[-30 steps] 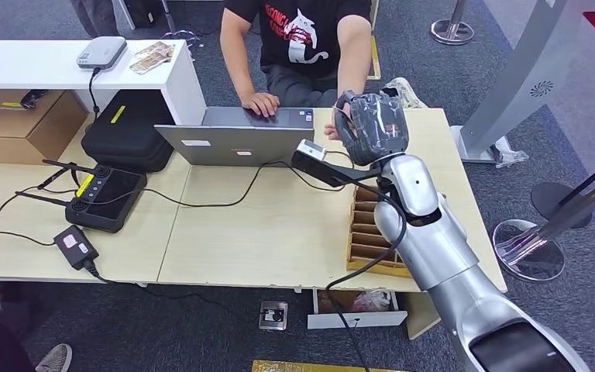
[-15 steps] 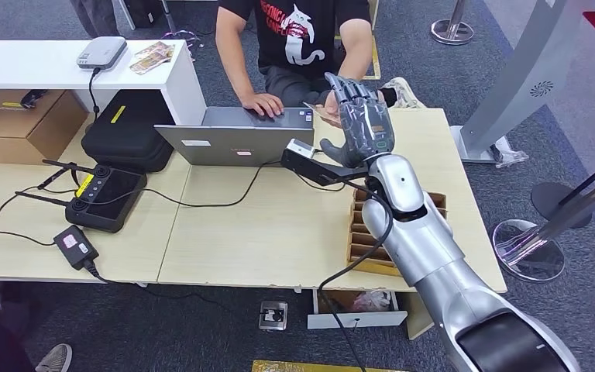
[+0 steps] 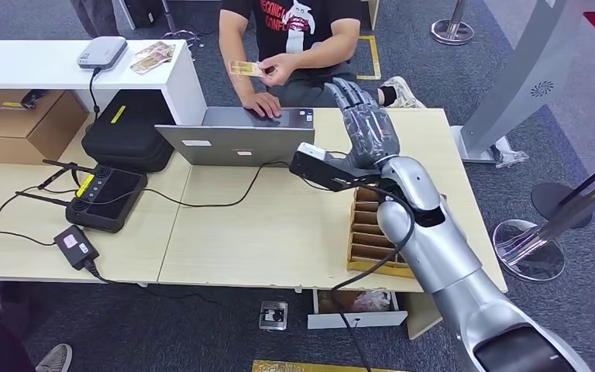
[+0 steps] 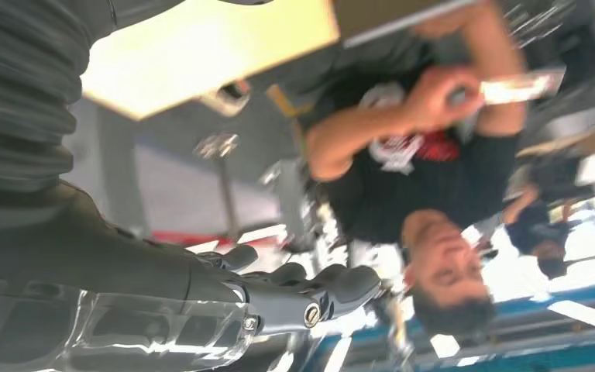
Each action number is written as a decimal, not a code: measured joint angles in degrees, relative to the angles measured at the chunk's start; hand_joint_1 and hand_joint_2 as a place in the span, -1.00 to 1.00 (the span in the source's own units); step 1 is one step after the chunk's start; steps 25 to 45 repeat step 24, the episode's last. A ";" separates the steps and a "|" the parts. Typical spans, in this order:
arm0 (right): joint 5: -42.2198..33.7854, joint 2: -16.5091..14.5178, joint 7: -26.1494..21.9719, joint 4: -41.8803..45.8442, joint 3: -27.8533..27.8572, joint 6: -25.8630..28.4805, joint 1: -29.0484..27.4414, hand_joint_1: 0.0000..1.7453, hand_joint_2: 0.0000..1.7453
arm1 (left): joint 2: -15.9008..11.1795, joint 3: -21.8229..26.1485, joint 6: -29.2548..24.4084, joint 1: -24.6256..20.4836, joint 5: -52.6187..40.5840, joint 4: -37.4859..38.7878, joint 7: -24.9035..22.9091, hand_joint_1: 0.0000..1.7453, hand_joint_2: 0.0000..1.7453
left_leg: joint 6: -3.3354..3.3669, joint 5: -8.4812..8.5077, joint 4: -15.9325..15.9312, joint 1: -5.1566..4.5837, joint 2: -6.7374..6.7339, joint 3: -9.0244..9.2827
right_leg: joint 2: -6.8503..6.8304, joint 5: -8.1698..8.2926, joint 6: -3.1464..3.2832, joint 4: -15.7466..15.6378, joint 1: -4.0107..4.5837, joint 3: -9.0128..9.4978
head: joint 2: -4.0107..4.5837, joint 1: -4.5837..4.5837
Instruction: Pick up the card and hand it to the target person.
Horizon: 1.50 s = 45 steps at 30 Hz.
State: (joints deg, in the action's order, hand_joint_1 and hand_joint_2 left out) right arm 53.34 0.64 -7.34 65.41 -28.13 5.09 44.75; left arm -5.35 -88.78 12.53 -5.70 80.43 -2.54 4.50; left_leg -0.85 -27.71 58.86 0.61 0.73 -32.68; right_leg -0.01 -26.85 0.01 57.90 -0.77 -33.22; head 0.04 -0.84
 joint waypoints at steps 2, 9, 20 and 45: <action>-6.72 2.56 -1.86 4.47 0.88 -3.55 -2.14 -1.00 1.00 | 0.03 0.00 0.05 0.20 0.63 0.17 0.09 -1.00 1.00 | 0.01 -0.01 0.00 -0.01 0.01 -0.01 | -0.01 0.00 0.00 -0.02 0.00 0.00 | 0.00 0.00; -27.65 12.11 -8.53 17.78 11.16 -11.53 -14.41 -1.00 1.00 | 0.31 0.00 -0.19 0.85 2.74 0.58 0.77 -1.00 1.00 | 0.03 -0.05 0.02 -0.01 0.14 -0.04 | -0.15 -0.02 -0.03 -0.08 -0.01 0.03 | 0.00 -0.01; -46.20 15.78 -13.74 32.04 33.76 -20.59 -40.78 -1.00 1.00 | 0.45 -0.01 -0.22 1.17 2.78 0.86 0.93 -1.00 1.00 | 0.16 -0.15 -0.02 0.02 0.12 -0.07 | -0.16 -0.08 -0.05 -0.09 0.00 0.00 | 0.00 0.00; -49.74 14.70 -13.94 34.57 38.07 -21.59 -46.81 -1.00 1.00 | 0.50 -0.02 -0.34 1.13 2.53 0.86 0.87 -1.00 1.00 | 0.16 -0.16 -0.04 0.02 0.07 -0.06 | -0.12 -0.09 -0.04 -0.09 0.01 0.00 | 0.00 0.01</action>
